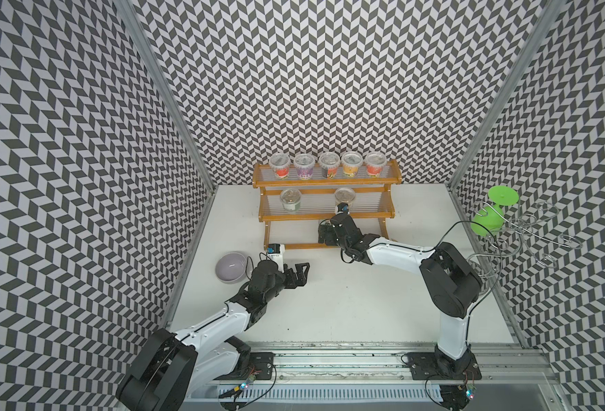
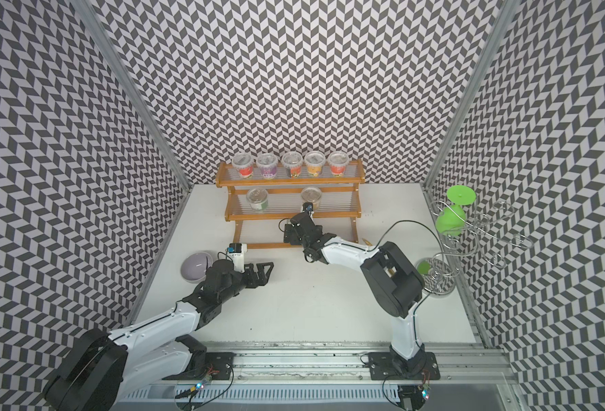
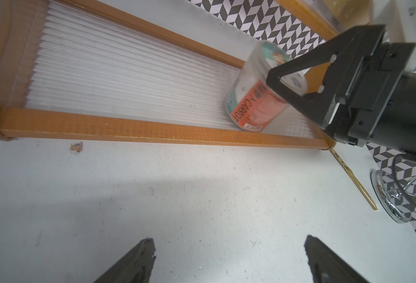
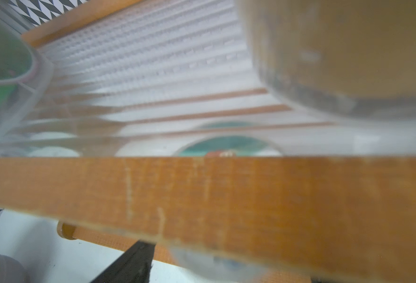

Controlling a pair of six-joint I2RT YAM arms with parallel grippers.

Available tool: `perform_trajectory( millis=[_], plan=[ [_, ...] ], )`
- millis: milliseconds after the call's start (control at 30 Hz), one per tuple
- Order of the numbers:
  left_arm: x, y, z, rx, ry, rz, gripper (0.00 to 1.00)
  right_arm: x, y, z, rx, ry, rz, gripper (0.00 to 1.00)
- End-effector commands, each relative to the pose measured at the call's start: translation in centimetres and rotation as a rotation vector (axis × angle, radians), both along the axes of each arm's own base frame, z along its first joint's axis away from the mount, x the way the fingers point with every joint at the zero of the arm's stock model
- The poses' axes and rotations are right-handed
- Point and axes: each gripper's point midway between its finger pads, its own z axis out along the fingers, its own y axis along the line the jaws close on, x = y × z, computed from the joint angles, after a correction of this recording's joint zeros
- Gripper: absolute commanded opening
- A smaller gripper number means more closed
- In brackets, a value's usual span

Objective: Place the seed container on the shelf
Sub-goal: Place the seed jar on the shelf.

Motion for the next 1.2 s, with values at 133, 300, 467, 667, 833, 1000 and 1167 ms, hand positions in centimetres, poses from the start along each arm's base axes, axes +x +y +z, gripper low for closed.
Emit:
perform_trajectory(
  millis=[133, 300, 467, 667, 833, 1000, 1167],
  plan=[
    [0.4, -0.1, 0.7, -0.007, -0.011, -0.005, 1.00, 0.3, 0.9, 1.4, 0.028, -0.017, 0.016, 1.00],
    [0.3, -0.1, 0.8, -0.004, -0.018, -0.010, 1.00, -1.2, 1.5, 2.8, 0.062, -0.017, 0.097, 1.00],
    [0.3, 0.0, 1.9, 0.002, -0.069, -0.016, 1.00, -4.7, -0.4, 5.4, 0.090, -0.074, 0.173, 0.99],
    [0.5, 1.0, 5.5, -0.006, -0.181, 0.028, 1.00, -9.3, -6.7, 8.3, 0.019, -0.223, 0.155, 0.99],
    [0.9, 4.9, 9.6, 0.051, -0.314, 0.215, 1.00, -11.0, -17.7, 12.6, -0.132, -0.486, -0.213, 0.99],
    [1.2, 9.7, 13.7, 0.154, -0.471, 0.448, 1.00, -12.3, -25.5, 13.3, -0.268, -0.677, -0.426, 0.99],
    [2.4, 13.0, 15.5, 0.261, -0.485, 0.590, 1.00, -10.5, -29.4, 11.5, -0.312, -0.610, -0.528, 0.99]
  ],
)
